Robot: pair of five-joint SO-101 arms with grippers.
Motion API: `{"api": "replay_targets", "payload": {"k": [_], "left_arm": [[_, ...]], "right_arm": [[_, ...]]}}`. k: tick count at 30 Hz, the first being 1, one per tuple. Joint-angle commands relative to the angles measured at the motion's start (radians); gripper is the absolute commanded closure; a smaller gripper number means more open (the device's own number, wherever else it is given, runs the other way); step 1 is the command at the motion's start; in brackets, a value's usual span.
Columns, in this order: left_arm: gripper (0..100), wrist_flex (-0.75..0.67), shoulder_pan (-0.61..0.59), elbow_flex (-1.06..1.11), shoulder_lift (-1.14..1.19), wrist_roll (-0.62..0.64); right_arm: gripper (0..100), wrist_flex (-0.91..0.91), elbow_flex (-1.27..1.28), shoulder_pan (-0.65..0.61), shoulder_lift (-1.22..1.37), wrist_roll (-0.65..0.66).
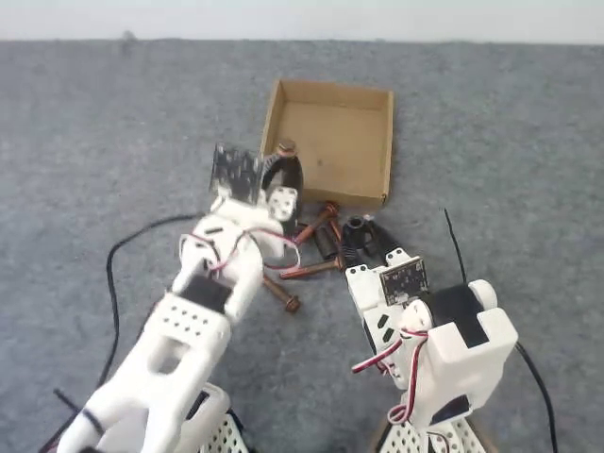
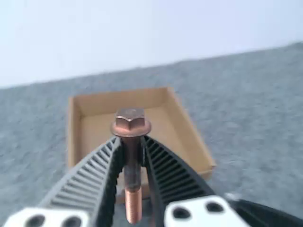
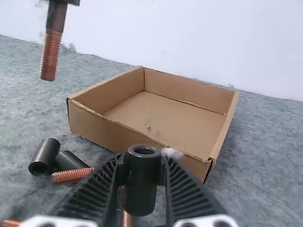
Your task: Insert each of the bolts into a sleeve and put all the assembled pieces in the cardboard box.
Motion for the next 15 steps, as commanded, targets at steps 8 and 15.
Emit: {"api": "replay_targets", "payload": {"k": [8, 15], "left_arm": [[98, -0.132, 0.121, 0.143, -0.204, 0.071], [98, -0.133, 0.121, 0.186, -0.265, 0.219]], "right_arm": [[99.2, -0.008, 0.017, -0.028, -0.051, -0.005], [99.2, -0.008, 0.028, -0.059, -0.058, -0.005]]}}
